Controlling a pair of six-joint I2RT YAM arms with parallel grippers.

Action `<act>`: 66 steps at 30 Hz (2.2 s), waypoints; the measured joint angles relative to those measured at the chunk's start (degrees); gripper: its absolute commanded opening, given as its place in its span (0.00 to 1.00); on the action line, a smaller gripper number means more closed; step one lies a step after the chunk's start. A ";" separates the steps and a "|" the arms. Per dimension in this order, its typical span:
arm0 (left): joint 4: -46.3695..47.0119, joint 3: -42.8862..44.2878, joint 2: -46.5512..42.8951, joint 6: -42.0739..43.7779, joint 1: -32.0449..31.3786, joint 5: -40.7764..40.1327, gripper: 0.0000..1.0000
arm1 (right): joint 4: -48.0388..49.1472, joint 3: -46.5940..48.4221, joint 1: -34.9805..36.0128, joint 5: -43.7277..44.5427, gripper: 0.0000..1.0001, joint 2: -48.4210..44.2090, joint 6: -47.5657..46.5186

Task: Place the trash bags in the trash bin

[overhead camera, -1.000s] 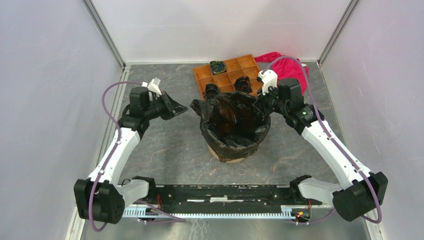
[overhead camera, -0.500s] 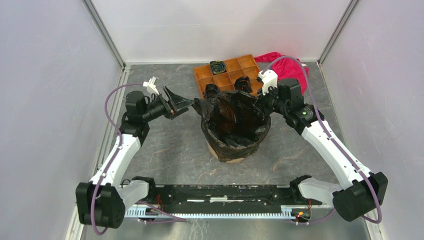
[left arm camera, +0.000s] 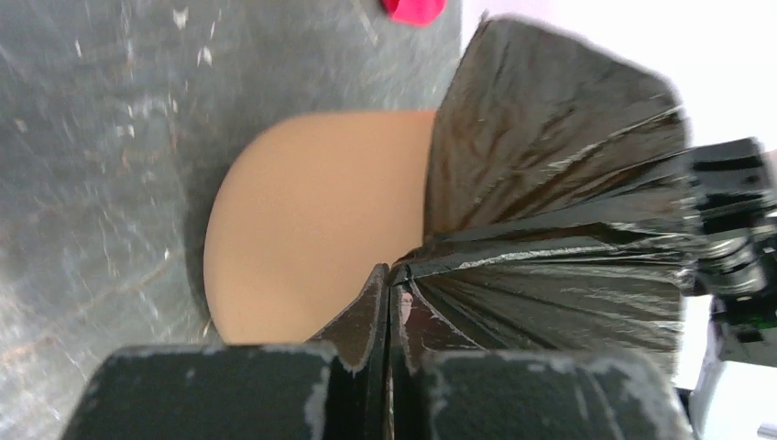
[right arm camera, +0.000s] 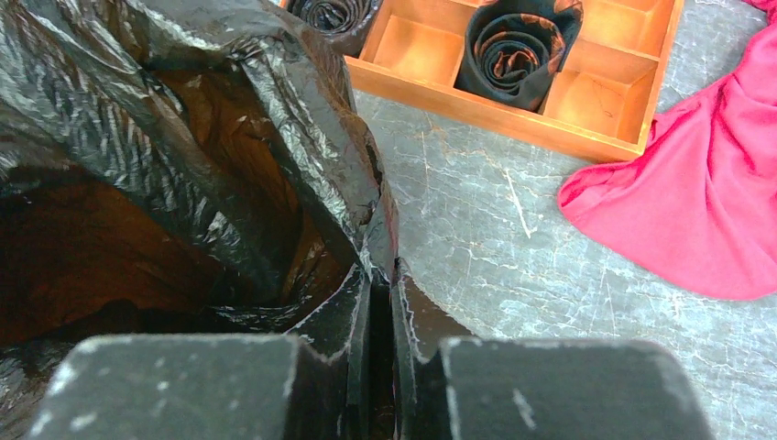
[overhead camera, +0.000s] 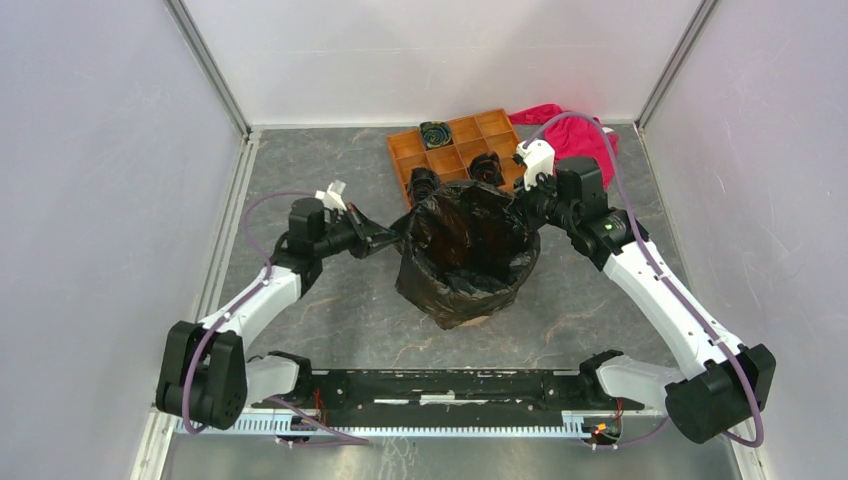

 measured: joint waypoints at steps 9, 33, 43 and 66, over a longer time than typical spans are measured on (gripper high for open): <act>0.37 -4.11 1.22 -0.48 -9.73 -6.51 0.02 | 1.09 -0.28 -0.07 -1.29 0.02 -0.04 0.87; -32.70 7.89 -12.24 13.49 -9.84 -29.83 1.00 | 5.51 -2.14 0.28 -3.69 0.00 -0.04 4.46; -44.57 29.09 -14.93 20.50 -14.12 -33.33 0.99 | 5.90 -0.74 6.75 -0.13 0.01 1.60 3.76; -54.16 31.36 -0.72 25.59 -30.73 -52.63 0.34 | 0.22 5.33 11.21 9.51 0.77 3.54 0.81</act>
